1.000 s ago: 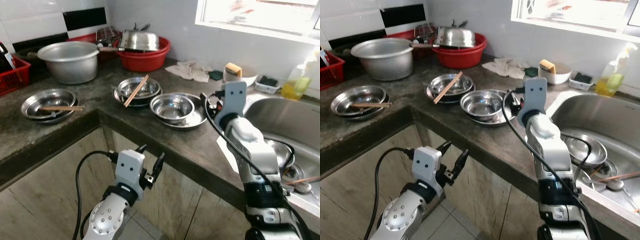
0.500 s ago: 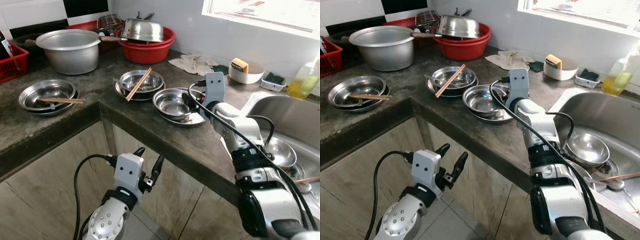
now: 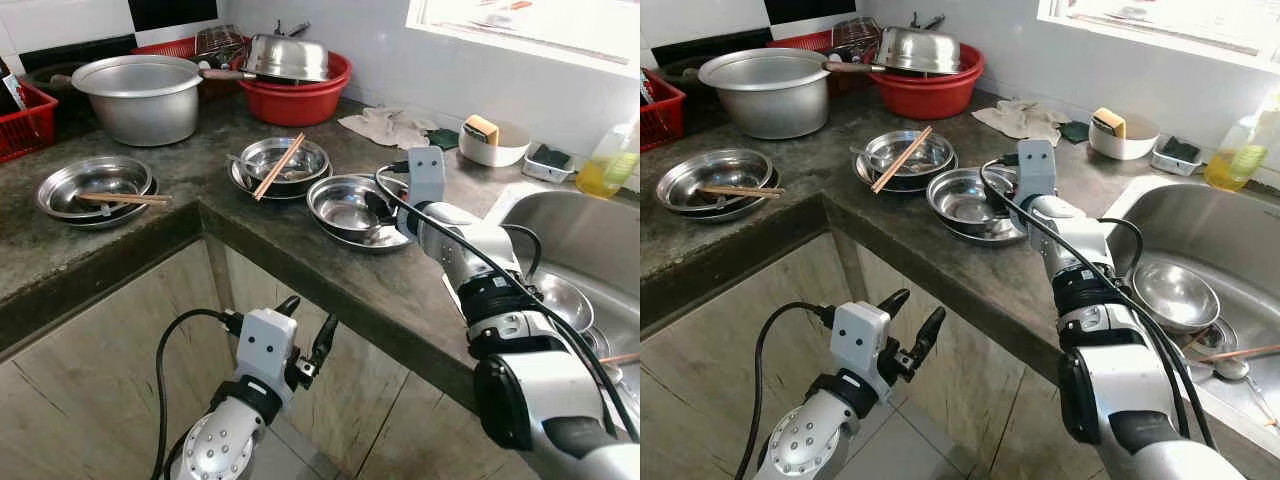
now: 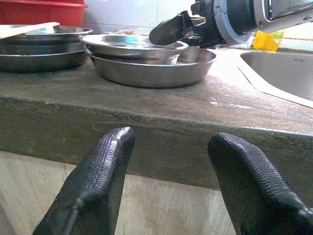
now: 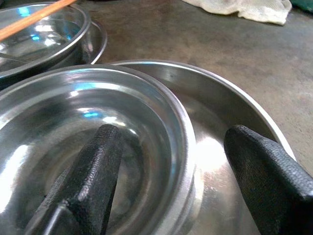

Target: Kitchen organization

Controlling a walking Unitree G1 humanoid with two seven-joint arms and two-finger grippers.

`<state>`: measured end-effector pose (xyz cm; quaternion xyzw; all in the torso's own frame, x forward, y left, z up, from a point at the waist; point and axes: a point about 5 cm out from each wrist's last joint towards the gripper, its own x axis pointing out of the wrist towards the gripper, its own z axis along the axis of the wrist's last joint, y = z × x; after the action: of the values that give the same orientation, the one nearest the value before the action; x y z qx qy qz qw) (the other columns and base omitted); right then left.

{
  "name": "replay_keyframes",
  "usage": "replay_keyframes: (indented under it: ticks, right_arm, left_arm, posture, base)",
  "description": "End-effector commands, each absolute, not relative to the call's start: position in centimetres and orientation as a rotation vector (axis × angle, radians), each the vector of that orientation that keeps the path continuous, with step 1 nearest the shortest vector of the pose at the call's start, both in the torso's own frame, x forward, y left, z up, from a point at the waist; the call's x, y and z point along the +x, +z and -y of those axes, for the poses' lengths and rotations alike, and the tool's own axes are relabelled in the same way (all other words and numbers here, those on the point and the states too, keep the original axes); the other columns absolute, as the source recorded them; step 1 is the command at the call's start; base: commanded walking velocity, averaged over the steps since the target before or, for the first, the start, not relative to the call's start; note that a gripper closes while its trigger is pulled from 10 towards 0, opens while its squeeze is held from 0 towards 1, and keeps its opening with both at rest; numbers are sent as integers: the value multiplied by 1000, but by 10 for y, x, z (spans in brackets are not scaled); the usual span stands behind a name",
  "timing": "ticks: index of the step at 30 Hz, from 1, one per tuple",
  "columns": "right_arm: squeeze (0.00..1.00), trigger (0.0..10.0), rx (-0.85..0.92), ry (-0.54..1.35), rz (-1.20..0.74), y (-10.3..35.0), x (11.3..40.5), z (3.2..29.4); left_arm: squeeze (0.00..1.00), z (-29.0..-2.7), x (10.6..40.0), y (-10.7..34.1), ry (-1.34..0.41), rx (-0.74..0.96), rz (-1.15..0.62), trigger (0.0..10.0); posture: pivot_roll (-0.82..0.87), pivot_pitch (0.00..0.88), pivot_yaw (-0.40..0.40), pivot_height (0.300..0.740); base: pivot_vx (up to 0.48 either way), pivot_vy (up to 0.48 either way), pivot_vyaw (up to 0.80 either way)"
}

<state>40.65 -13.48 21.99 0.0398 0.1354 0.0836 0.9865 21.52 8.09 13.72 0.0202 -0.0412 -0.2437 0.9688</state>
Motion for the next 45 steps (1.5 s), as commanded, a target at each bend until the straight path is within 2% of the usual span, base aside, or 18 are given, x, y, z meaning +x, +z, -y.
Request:
replay_keyframes:
  ticks: [1, 7, 9, 16, 17, 19, 20, 32, 45]
  right_arm:
    - [0, 10000, 95, 156, -266, 227, 409, 138]
    - [0, 10000, 172, 178, -345, 217, 408, 133]
    - [0, 10000, 252, 193, -372, 215, 408, 131]
    - [0, 10000, 218, 210, -407, 212, 408, 128]
    - [0, 7412, 222, 210, -408, 212, 408, 128]
    - [0, 7412, 225, 210, -409, 213, 408, 128]
    - [0, 0, 224, 203, -420, 212, 408, 129]
    - [0, 0, 264, 166, -427, 214, 410, 132]
    - [0, 0, 496, 92, -364, 228, 414, 138]
  left_arm:
    - [0, -79, 213, 143, -503, 37, 103, 10000]
    - [0, -78, 213, 143, -504, 39, 105, 10000]
    - [0, -78, 213, 142, -502, 39, 104, 10000]
    - [0, -73, 211, 142, -517, 31, 103, 10000]
    - [0, -73, 211, 142, -518, 30, 103, 10000]
    - [0, -73, 211, 142, -518, 30, 103, 10000]
    - [0, -73, 211, 142, -518, 31, 103, 10000]
    - [0, -73, 214, 141, -517, 41, 110, 10000]
    - [0, -74, 218, 142, -512, 48, 118, 10000]
  posture:
    - [53, 59, -92, 740]
    - [55, 56, -90, 740]
    - [54, 56, -92, 740]
    - [52, 48, -93, 740]
    - [52, 48, -93, 740]
    - [52, 48, -93, 740]
    - [48, 41, -95, 740]
    - [51, 19, -93, 740]
    - [49, 16, -86, 740]
  base:
    - [0, 0, 0]
    - [0, 0, 0]
    - [0, 0, 0]
    - [0, 0, 0]
    - [0, 0, 0]
    - [0, 0, 0]
    - [0, 0, 0]
    - [0, 0, 0]
    - [0, 0, 0]
